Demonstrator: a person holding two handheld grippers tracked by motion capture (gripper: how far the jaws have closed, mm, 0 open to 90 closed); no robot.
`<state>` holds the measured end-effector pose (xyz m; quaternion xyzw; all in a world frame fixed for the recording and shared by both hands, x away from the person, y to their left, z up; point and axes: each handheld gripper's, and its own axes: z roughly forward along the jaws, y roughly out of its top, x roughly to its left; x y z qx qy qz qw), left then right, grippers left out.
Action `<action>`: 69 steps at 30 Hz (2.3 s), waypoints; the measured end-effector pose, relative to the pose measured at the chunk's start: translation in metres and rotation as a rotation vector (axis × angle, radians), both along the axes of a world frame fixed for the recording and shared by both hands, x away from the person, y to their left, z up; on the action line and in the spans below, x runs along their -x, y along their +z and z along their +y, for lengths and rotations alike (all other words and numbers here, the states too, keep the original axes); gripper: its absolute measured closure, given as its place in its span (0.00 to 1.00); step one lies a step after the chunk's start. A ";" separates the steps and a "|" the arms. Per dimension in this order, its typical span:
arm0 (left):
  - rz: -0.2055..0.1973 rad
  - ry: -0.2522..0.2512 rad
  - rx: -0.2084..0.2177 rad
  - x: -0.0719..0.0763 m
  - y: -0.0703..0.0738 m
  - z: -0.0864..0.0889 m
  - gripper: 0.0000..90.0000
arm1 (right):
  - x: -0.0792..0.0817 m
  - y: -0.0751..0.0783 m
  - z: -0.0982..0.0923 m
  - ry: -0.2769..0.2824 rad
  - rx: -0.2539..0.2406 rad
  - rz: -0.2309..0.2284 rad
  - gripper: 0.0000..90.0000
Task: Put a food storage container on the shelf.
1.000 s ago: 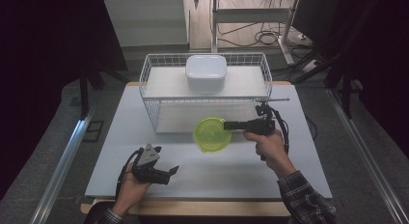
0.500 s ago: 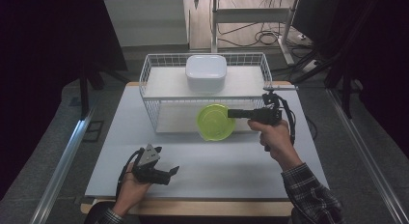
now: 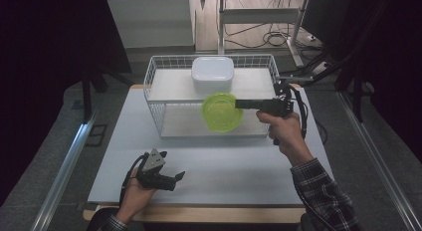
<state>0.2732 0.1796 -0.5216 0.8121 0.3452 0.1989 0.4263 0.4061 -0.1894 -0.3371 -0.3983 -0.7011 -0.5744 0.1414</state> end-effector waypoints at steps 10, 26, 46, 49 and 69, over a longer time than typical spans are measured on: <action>0.003 0.002 0.008 0.000 0.000 0.000 0.05 | -0.009 0.024 0.003 -0.026 -0.021 -0.024 0.91; 0.010 -0.003 0.008 0.000 0.000 0.000 0.05 | -0.028 0.062 0.013 -0.119 -0.036 -0.079 0.91; 0.010 -0.010 0.000 0.000 -0.001 0.000 0.05 | -0.067 0.074 0.040 -0.271 -0.019 -0.097 0.91; 0.010 -0.012 -0.002 0.000 -0.001 0.000 0.05 | -0.072 0.073 0.041 -0.290 -0.017 -0.090 0.91; 0.010 -0.022 -0.009 0.000 -0.001 -0.002 0.05 | -0.079 0.076 0.057 -0.410 0.124 -0.100 0.82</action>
